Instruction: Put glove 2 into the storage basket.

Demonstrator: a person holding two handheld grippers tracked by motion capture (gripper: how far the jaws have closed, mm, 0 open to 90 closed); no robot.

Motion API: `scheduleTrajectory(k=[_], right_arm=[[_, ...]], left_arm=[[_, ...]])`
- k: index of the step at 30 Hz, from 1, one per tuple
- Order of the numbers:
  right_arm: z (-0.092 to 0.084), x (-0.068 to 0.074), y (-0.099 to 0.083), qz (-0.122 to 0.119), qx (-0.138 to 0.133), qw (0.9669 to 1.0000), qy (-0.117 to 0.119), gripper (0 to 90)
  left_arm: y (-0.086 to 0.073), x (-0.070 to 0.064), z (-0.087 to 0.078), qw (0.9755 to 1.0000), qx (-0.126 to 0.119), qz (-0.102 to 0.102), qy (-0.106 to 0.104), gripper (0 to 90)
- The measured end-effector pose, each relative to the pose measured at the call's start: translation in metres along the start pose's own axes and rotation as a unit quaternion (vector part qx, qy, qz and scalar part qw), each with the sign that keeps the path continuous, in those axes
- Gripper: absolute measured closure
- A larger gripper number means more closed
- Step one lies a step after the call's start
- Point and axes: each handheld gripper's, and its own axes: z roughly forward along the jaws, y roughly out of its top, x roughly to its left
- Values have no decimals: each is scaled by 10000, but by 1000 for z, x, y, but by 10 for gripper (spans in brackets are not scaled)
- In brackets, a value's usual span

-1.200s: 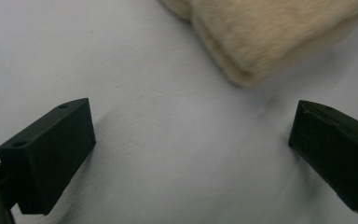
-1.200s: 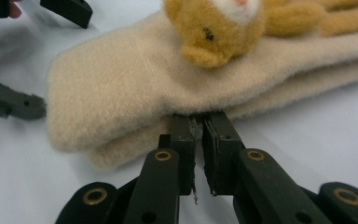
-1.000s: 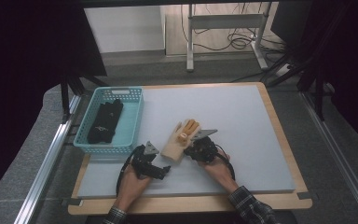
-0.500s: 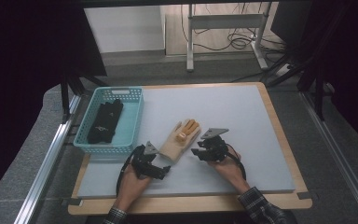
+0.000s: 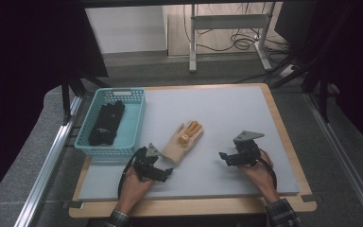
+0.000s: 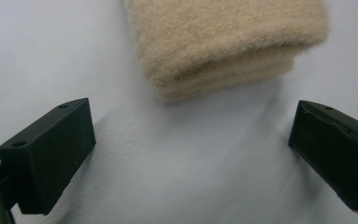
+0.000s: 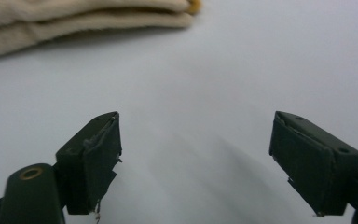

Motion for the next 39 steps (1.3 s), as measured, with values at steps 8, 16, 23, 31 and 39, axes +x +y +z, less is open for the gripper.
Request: scheduleTrajectory(k=[8,16,23,31,39], right_arm=[[-10,-19,-24,317,39,9992,-227,128],[-9,-24,-30,384,237,9983,-371,110],[-8,-23,-31,320,247,9983,-423,107],[-8,-22,-31,309,234,9983,-436,107],[-8,-22,-31,303,226,9983,-445,107]], left_arm=[[0,0,0,10000,1,11,3,7],[0,0,0,10000,6,4,2,7],[0,0,0,10000,13,-2,-7,6],[4,0,0,9999,90,-105,-41,4],[32,0,-5,9996,102,-187,-162,3]])
